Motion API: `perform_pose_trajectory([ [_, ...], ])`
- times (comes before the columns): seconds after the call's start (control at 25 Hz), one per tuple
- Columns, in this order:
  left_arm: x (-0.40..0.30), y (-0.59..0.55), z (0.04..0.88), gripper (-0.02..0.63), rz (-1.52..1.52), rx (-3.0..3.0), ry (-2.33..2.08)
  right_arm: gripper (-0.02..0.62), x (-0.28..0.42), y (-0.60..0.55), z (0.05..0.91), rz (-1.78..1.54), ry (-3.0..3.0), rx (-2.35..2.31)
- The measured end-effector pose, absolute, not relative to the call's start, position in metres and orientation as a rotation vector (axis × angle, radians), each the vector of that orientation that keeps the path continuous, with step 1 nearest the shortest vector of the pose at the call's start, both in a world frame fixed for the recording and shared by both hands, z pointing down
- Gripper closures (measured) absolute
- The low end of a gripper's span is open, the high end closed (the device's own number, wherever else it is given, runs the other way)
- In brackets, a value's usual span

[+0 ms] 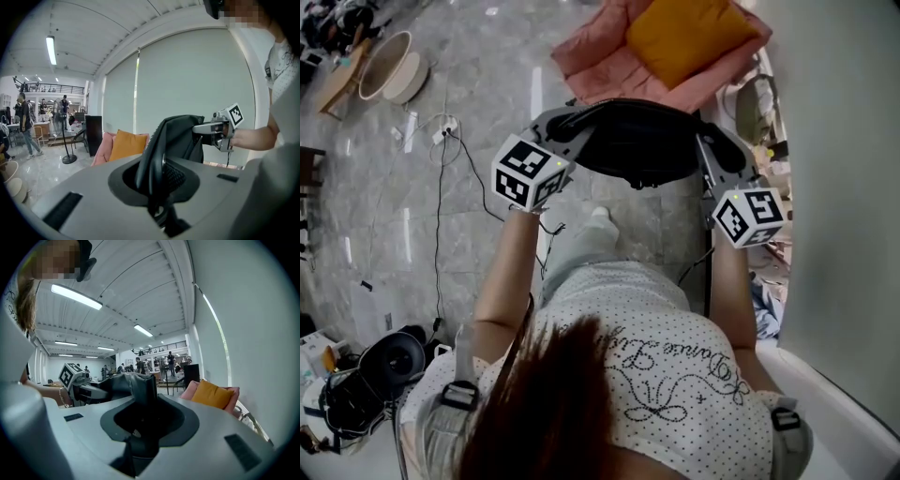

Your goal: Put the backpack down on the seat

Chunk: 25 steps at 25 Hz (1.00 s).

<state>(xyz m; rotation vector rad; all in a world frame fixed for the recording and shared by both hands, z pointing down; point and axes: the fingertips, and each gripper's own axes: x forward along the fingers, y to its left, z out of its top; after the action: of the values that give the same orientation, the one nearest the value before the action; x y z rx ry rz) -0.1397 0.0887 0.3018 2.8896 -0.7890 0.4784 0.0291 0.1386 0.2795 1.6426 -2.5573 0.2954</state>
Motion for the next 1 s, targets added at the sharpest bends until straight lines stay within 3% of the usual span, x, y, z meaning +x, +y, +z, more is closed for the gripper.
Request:
perform_pose_trajectory([
  [0.56, -0.136, -0.004, 0.286, 0.560, 0.478, 2.942, -0.811, 0.489, 0.031, 0.053, 0.270, 0.298, -2.583, 1.676],
  [0.8, -0.094, 0.010, 0.240, 0.560, 0.480, 2.911, -0.895, 0.489, 0.076, 0.059, 0.226, 0.293, -2.629, 1.613],
  [1.0, -0.092, -0.082, 0.264, 0.560, 0.478, 2.857, -1.027, 0.489, 0.080, -0.042, 0.251, 0.315, -2.695, 1.486],
])
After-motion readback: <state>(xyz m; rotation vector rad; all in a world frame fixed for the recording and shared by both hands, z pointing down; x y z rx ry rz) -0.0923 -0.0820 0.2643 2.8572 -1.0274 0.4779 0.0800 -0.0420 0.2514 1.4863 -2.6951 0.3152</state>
